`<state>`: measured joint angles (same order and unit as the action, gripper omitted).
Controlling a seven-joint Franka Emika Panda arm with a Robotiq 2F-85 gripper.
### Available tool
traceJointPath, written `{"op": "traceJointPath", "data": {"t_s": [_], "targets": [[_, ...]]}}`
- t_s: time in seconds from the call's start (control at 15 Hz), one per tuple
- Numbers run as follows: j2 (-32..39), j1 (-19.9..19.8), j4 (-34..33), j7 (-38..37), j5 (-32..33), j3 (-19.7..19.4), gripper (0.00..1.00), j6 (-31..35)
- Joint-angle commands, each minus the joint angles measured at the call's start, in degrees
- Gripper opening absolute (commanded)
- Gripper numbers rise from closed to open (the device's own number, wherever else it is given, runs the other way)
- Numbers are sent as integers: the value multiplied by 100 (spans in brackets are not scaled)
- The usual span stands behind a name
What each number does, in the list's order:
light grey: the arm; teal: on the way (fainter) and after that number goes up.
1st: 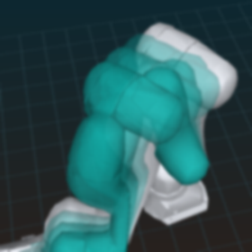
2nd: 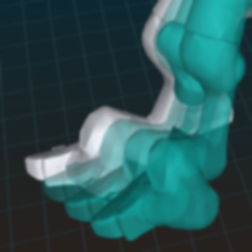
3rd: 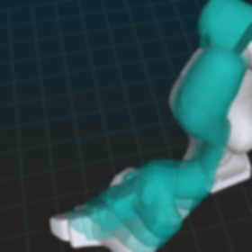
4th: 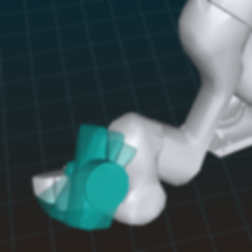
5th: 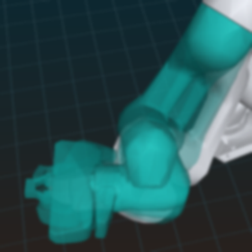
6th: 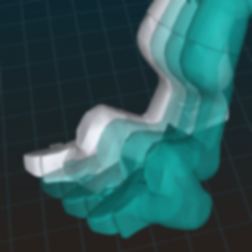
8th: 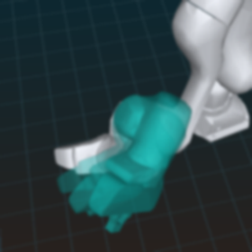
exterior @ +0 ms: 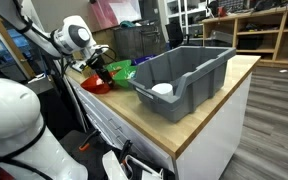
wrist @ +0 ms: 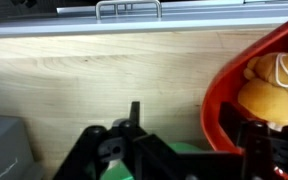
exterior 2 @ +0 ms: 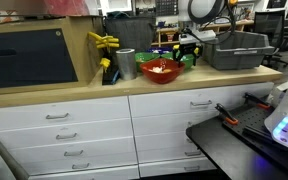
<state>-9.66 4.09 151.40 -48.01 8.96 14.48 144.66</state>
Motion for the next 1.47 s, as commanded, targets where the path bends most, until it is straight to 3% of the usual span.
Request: {"op": "traceJointPath", "data": {"t_s": [0.0,0.4,0.47,1.4], "targets": [[77,-1,76,-377,244,12,51,203],[66,88,19,-374,210,3,5,243],[65,122,-10,-360,166,11,2,267],[-134,760,-606,38,-866,140,3,152]]}}
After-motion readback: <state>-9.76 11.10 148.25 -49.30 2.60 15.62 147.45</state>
